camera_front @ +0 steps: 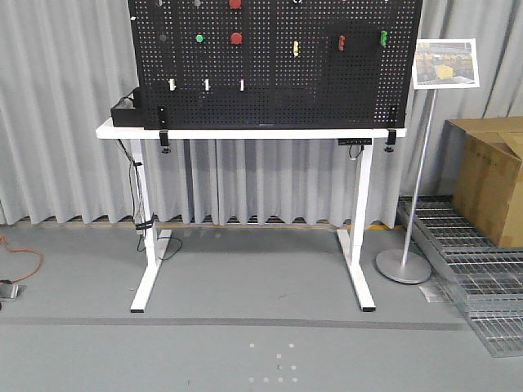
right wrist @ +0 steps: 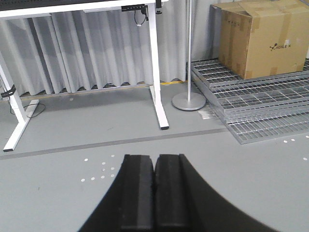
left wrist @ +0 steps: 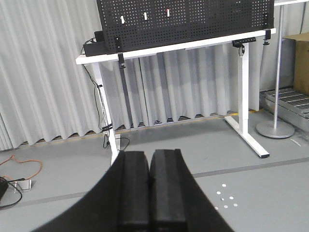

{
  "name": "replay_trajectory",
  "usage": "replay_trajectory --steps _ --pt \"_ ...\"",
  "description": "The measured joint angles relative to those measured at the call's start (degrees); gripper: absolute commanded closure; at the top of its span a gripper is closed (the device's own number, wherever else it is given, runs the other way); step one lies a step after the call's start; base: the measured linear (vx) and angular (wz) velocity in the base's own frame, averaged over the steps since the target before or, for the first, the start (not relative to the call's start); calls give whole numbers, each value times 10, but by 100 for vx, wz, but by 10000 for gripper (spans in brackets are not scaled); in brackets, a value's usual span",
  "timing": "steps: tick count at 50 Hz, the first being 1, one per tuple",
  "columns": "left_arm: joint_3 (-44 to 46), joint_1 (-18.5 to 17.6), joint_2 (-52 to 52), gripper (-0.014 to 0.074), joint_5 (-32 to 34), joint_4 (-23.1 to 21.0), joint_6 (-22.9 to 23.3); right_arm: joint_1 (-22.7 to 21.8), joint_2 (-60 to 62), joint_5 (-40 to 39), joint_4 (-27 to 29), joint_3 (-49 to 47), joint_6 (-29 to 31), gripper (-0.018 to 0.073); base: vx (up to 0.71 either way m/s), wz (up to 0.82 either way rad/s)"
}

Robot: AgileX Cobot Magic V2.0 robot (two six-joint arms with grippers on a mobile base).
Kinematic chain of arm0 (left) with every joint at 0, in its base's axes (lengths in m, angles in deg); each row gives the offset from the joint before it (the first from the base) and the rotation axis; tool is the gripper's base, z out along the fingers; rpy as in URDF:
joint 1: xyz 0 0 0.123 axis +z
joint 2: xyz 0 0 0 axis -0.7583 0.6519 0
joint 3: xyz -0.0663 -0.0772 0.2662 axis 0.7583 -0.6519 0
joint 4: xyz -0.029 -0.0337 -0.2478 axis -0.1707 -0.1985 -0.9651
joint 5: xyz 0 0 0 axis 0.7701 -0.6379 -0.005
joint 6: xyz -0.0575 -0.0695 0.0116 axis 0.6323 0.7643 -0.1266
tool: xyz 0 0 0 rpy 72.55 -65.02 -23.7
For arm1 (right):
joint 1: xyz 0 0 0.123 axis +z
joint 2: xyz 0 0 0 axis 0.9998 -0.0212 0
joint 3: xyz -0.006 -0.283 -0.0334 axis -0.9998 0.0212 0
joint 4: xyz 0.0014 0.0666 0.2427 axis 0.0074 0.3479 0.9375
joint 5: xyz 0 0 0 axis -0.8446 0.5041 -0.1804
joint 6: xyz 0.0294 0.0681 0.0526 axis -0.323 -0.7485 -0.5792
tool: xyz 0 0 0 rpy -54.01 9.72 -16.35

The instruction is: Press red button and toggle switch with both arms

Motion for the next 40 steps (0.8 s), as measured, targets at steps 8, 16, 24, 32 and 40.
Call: replay_trajectory --steps 8,16,24,32,40 --pt "0 0 0 595 0 0 0 0 0 0 0 0 0 562 0 0" --pt "0 0 0 595 0 0 0 0 0 0 0 0 0 562 0 0" --pt "0 0 0 595 0 0 0 0 0 0 0 0 0 562 0 1" --pt "0 0 0 595 0 0 0 0 0 0 0 0 0 562 2 2" --pt "0 0 0 595 0 0 0 0 0 0 0 0 0 562 7 1"
